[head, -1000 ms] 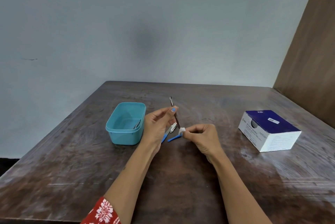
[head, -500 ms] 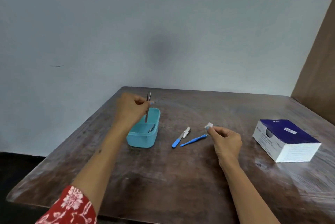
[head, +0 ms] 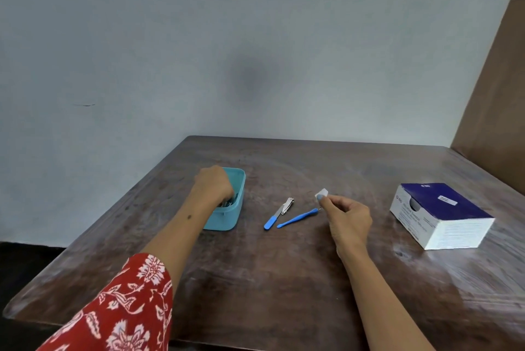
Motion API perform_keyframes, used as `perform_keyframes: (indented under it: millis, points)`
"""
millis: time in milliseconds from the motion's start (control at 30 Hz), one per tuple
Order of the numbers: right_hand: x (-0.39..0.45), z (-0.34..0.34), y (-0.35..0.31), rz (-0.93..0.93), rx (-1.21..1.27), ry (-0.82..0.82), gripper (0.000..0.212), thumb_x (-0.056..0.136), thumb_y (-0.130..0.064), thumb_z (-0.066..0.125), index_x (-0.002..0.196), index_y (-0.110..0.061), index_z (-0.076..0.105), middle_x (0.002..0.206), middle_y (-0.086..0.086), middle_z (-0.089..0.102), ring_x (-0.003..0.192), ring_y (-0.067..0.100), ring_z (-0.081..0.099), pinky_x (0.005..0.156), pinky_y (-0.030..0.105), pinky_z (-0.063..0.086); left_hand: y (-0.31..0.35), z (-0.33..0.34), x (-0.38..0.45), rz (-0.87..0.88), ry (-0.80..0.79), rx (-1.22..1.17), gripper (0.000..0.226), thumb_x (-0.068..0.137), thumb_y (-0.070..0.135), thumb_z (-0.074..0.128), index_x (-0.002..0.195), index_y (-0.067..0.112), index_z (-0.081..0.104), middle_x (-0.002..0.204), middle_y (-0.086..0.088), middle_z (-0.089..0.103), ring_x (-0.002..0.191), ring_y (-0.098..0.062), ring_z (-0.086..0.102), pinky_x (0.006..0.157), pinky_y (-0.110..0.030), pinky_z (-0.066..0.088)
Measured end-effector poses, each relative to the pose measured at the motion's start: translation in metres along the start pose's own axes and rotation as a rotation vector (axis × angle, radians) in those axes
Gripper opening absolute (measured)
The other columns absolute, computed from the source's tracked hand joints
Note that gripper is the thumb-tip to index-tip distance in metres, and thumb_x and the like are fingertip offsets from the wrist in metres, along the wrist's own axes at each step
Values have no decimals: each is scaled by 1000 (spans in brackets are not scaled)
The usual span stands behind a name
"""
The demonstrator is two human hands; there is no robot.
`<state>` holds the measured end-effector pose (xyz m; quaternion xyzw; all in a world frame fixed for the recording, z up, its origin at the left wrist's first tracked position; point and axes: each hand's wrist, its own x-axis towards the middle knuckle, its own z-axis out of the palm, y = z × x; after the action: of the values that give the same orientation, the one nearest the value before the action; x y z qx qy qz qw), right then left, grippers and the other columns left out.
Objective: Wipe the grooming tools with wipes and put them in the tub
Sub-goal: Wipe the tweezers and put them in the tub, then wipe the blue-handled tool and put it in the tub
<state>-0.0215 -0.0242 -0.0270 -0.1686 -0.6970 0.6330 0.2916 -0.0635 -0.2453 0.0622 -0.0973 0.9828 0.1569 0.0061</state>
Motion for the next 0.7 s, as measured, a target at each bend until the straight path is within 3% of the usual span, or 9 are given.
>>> perform_keyframes:
  millis: [67, 167, 200, 267, 333, 400, 500, 600, 700]
  points:
    - [-1, 0, 0, 4, 12, -2, 9, 73, -30, 77, 70, -23, 75, 58, -18, 66, 50, -8, 55, 59, 19, 43, 0, -3, -2, 22, 37, 4, 14, 80, 10, 64, 89, 1, 60, 97, -14, 66, 90, -26, 66, 65, -30, 50]
    - [-1, 0, -1, 9, 42, 4, 11, 74, -34, 77, 66, -27, 73, 53, -18, 64, 51, -8, 54, 59, 18, 42, 7, -8, -9, 174, 284, 0, 11, 80, 4, 59, 71, 2, 53, 75, -10, 60, 76, -28, 62, 56, -30, 44]
    - [-1, 0, -1, 14, 56, 8, 11, 74, -35, 76, 67, -27, 73, 52, -17, 63, 51, -6, 54, 60, 18, 43, 12, -7, -13, 259, 364, -27, 11, 82, 4, 56, 71, 1, 56, 72, -10, 60, 73, -28, 61, 56, -31, 45]
    - [0, 0, 0, 24, 82, 24, 13, 75, -36, 76, 76, -23, 76, 54, -16, 62, 58, -2, 55, 66, 21, 46, 25, 0, -26, 460, 433, -99, 16, 86, 10, 53, 84, 3, 67, 83, -11, 67, 81, -29, 62, 70, -36, 50]
    - [0, 0, -1, 27, 100, 37, 15, 76, -33, 74, 83, -20, 77, 62, -14, 65, 68, 4, 60, 75, 27, 50, 39, 19, -40, 607, 386, -68, 19, 88, 12, 49, 88, 5, 66, 91, -12, 68, 89, -31, 61, 77, -39, 49]
    - [-1, 0, -2, 23, 113, 38, 14, 79, -30, 72, 88, -20, 76, 75, -6, 71, 81, 12, 65, 84, 31, 53, 51, 42, -52, 680, 328, 109, 14, 88, 11, 47, 87, 6, 60, 96, -13, 65, 93, -32, 59, 76, -40, 45]
    - [0, 0, -2, 16, 126, 53, 16, 80, -28, 71, 93, -19, 75, 80, -1, 72, 80, 12, 65, 85, 33, 54, 57, 74, -58, 808, 307, 359, 15, 88, 12, 44, 95, 11, 57, 100, -10, 64, 95, -28, 57, 82, -35, 39]
    - [3, 2, -2, 28, 149, 76, 7, 82, -22, 69, 87, -24, 74, 79, -7, 71, 80, 14, 66, 83, 35, 55, 57, 89, -57, 842, 317, 438, 21, 88, 12, 42, 99, 12, 60, 97, -8, 67, 100, -24, 57, 104, -38, 28]
    - [8, 5, -4, 53, 178, 98, 15, 84, -19, 66, 76, -32, 68, 80, -6, 71, 83, 18, 67, 84, 36, 55, 60, 91, -54, 838, 333, 433, 20, 87, 11, 44, 98, 13, 61, 94, -7, 67, 97, -23, 59, 110, -41, 21]
